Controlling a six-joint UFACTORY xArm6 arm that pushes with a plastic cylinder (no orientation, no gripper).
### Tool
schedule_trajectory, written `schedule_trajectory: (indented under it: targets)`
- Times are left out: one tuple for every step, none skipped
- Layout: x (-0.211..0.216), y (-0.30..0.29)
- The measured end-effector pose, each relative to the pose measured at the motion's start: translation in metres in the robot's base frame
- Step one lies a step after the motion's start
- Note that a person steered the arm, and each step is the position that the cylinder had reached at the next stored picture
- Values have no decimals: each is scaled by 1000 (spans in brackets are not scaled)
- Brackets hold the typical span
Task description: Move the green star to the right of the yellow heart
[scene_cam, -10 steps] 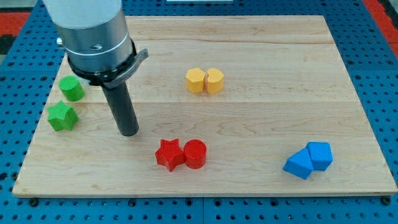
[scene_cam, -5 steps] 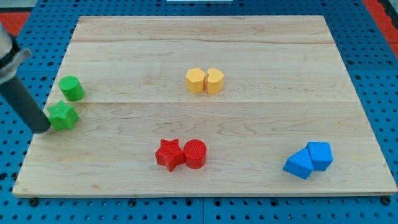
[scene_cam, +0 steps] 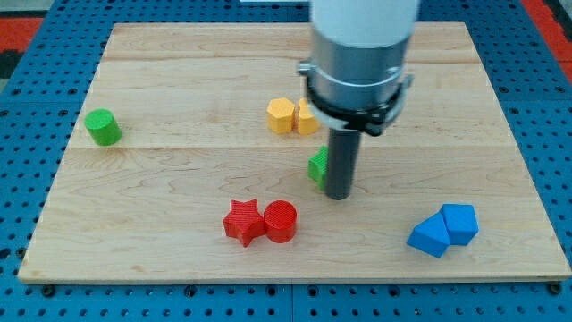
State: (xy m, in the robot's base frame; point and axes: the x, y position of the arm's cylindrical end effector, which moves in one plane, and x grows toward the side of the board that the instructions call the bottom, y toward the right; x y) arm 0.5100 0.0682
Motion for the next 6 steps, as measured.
schedule_trajectory:
  targets:
    - [-2, -6]
    - [-6, -58]
    - [-22, -65]
    - [-44, -39]
    - [-66, 34]
    - [-80, 91]
